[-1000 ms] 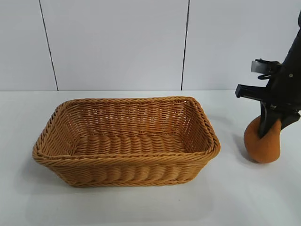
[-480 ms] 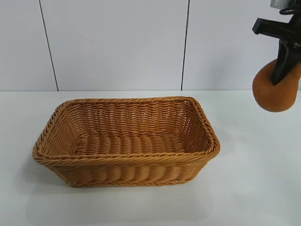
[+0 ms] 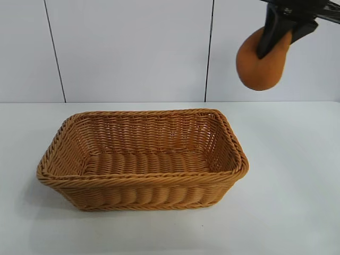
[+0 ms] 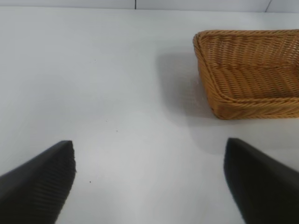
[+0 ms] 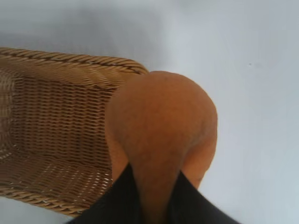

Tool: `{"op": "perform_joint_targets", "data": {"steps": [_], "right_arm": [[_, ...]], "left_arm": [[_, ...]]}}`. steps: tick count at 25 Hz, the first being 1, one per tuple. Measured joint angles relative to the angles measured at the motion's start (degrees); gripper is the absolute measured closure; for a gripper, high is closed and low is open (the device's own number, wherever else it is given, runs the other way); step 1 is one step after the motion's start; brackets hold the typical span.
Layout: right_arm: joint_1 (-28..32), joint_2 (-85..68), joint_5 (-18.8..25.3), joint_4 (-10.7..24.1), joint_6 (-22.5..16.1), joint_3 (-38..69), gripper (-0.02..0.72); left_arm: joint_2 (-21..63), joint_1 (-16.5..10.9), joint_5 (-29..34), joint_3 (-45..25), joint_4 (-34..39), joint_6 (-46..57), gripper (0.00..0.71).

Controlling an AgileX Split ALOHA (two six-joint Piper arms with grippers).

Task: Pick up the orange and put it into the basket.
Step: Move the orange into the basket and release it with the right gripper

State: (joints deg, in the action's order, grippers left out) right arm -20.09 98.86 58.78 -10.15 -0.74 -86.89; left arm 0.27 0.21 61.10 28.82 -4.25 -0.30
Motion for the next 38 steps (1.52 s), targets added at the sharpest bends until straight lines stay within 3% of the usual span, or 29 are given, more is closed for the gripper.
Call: {"op": "perform_joint_targets", "data": {"steps": [5,12,18,28,31,36,38], "right_arm": [[-8.94,2.19,-4.25,-0.67,-1.51,0.00,0.672],[-16.78,8.65,-11.31,-1.70,-2.65,0.00,0.672],[-17.77,16.22,-18.75,-1.75,-3.25,-0.02,0.672],[-17.77,22.98,-18.98,-1.75,-3.32,-0.02,0.668],[-17.77,22.98,-18.60,-1.75,-3.06,-0.02,0.573],[-17.77,21.63,-16.65,-1.75,-2.95,-0.51,0.162],[-17.77,21.05,-14.19,-1.55,-2.87,-2.03,0.074]], "left_arm": [[0.00,0.00,0.00,0.00,0.00,0.00,0.092],[0.00,0.00,0.00,0.00,0.00,0.00,0.092],[0.00,0.00,0.00,0.00,0.00,0.00,0.092],[0.00,0.00,-0.05,0.00,0.00,0.00,0.092],[0.00,0.00,-0.05,0.00,0.00,0.00,0.092],[0.00,0.00,-0.10,0.00,0.05,0.00,0.092],[0.00,0.00,-0.10,0.00,0.05,0.00,0.092]]}}
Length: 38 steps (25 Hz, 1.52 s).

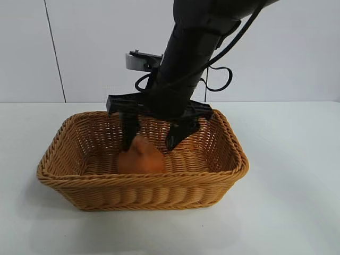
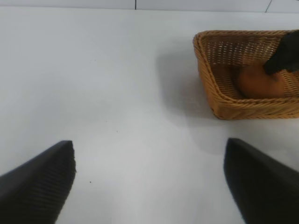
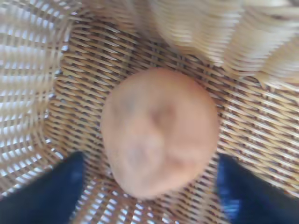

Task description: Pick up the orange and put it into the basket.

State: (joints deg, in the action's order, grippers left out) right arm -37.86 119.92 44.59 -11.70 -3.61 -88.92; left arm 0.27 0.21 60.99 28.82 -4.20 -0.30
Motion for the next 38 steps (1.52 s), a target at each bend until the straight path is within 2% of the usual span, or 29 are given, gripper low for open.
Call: {"op": "perform_joint_targets", "data": {"steps": [5,8,10,12,18,31,34,38], "right_arm": [[0.00,-0.47,12.51,2.41,-0.28,-8.92,0.029],[0.00,-0.76,20.00,6.13,-1.87,-15.93,0.027],[0.00,-0.80,23.39,8.89,-2.92,-20.21,0.027],[0.71,-0.80,24.29,10.52,-4.02,-22.73,0.027],[7.20,-0.80,24.71,11.70,-4.24,-23.88,0.027],[31.36,-0.80,24.76,14.62,-0.81,-23.88,0.027],[33.95,-0.80,24.76,14.62,-0.57,-23.88,0.027],[34.44,-0.80,24.76,14.56,-0.14,-23.81,0.027]], "left_arm": [[0.00,0.00,0.00,0.00,0.00,0.00,0.092],[0.00,0.00,0.00,0.00,-0.04,0.00,0.092],[0.00,0.00,0.00,0.00,-0.04,0.00,0.092],[0.00,0.00,0.00,0.00,-0.04,0.00,0.092],[0.00,0.00,0.00,0.00,-0.04,0.00,0.092],[0.00,0.00,0.00,0.00,-0.04,0.00,0.092],[0.00,0.00,0.00,0.00,-0.04,0.00,0.092],[0.00,0.00,0.00,0.00,-0.04,0.00,0.092]]}}
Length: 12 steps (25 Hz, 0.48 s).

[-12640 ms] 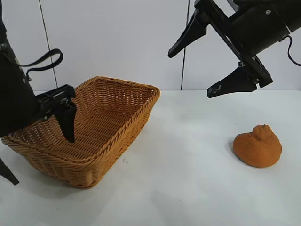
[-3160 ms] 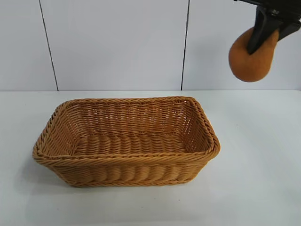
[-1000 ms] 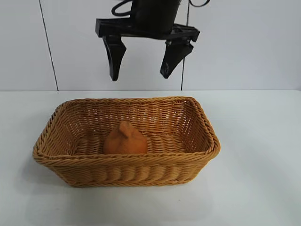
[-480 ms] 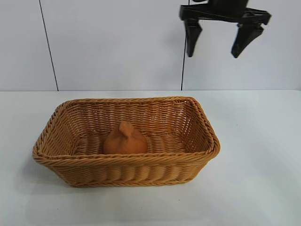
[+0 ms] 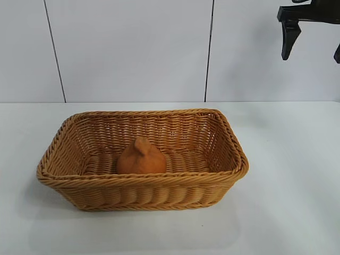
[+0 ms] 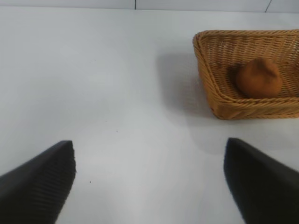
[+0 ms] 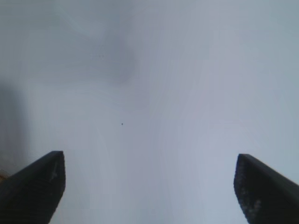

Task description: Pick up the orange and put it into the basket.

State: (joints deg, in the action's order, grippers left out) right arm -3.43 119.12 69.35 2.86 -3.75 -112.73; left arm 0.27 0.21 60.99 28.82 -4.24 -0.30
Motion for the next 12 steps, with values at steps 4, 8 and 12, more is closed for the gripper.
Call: {"op": "perform_joint_targets", "data": {"steps": [4,8,12], "right_arm": [[0.00,-0.90,-0.05,-0.16,0.38,3.54,0.027],[0.00,-5.18,-0.10,-0.16,1.92,12.82,0.027],[0.00,-12.76,0.10,-0.16,2.95,24.05,0.027]], "left_arm": [[0.00,0.00,0.00,0.00,0.00,0.00,0.092],[0.00,0.00,0.00,0.00,0.00,0.00,0.092],[0.00,0.00,0.00,0.00,0.00,0.00,0.092]]}}
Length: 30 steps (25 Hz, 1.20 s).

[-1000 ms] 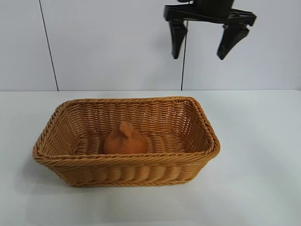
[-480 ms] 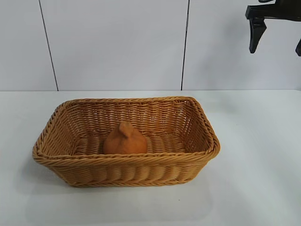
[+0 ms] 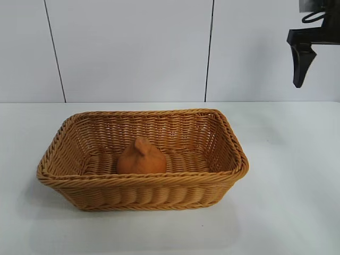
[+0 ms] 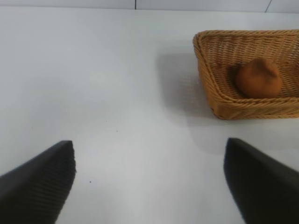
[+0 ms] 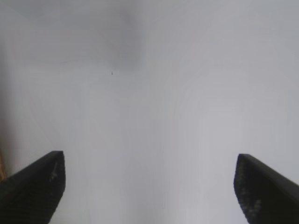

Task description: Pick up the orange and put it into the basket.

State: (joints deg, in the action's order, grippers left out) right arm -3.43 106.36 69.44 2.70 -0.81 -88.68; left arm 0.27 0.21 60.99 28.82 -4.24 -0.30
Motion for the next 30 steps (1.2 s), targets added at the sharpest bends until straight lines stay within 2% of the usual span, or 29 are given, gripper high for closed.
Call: {"op": "perform_joint_targets", "data": {"steps": [14,17,24,30], "right_arm": [[0.00,-37.83,0.43,-0.45,0.05,41.58,0.027],[0.00,-47.92,-1.05,-0.45,0.05,48.89,0.027],[0.00,-74.69,-9.42,-0.51,0.05,59.82,0.027],[0.00,-92.27,-10.75,-1.00,0.05,60.56,0.027]], "left_arm": [[0.00,0.00,0.00,0.00,0.00,0.00,0.092],[0.00,0.00,0.00,0.00,0.00,0.00,0.092],[0.00,0.00,0.00,0.00,0.00,0.00,0.092],[0.00,0.00,0.00,0.00,0.00,0.00,0.092]]}}
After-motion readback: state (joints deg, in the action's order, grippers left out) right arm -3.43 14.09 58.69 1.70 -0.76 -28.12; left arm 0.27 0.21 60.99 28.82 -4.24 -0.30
